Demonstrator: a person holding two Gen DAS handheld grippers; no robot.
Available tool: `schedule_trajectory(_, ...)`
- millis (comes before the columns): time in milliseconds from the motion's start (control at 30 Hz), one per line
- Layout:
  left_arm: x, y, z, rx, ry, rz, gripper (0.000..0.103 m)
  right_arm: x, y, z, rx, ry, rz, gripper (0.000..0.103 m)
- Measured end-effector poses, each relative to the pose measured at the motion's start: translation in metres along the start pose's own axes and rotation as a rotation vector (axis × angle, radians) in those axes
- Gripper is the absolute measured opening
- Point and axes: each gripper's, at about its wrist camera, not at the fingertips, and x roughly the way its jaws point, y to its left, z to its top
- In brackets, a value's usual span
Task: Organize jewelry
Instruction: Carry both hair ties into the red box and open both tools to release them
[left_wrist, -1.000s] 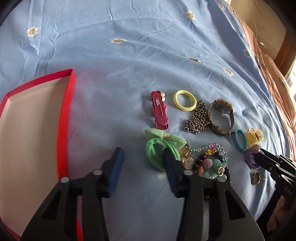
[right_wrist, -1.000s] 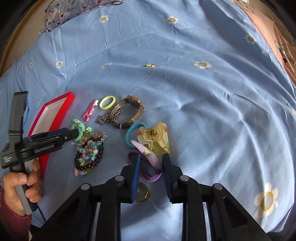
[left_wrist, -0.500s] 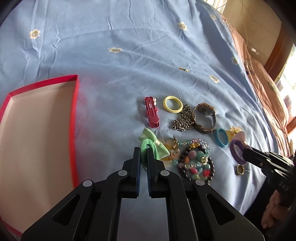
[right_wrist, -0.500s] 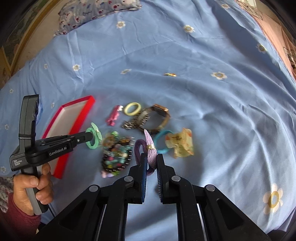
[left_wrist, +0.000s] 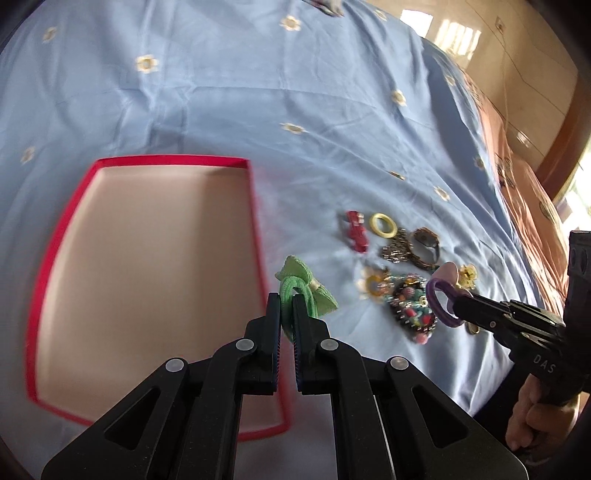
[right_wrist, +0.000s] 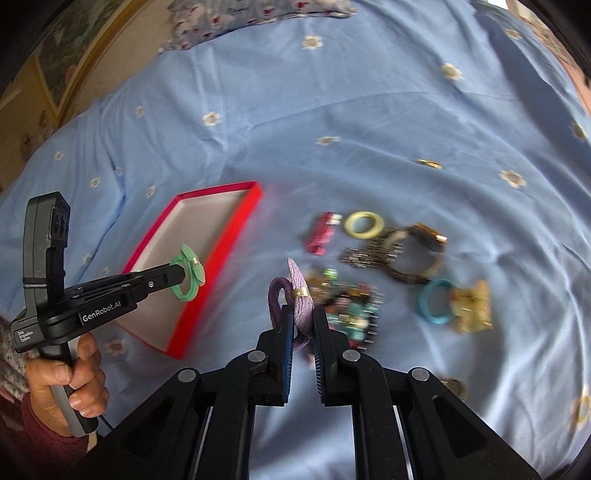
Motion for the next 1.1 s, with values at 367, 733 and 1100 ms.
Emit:
schedule_trajectory(367,-0.032,0.067,-0.013,-0.102,-0.033,0.097,0.005,0.039,0.081,0.007,-0.118,0.059,0.140,0.010)
schedule_trajectory(733,-0.031,0.114,-0.024,-0.166,-0.012,0.151,0.005,0.086,0.139,0.009,-0.201,0.132,0.220,0.010)
schedule_trajectory(1100,-0.009,0.141,-0.028,-0.210,0.036,0.166,0.005,0.137,0.148,0.005,-0.213,0.223,0.188,0.010)
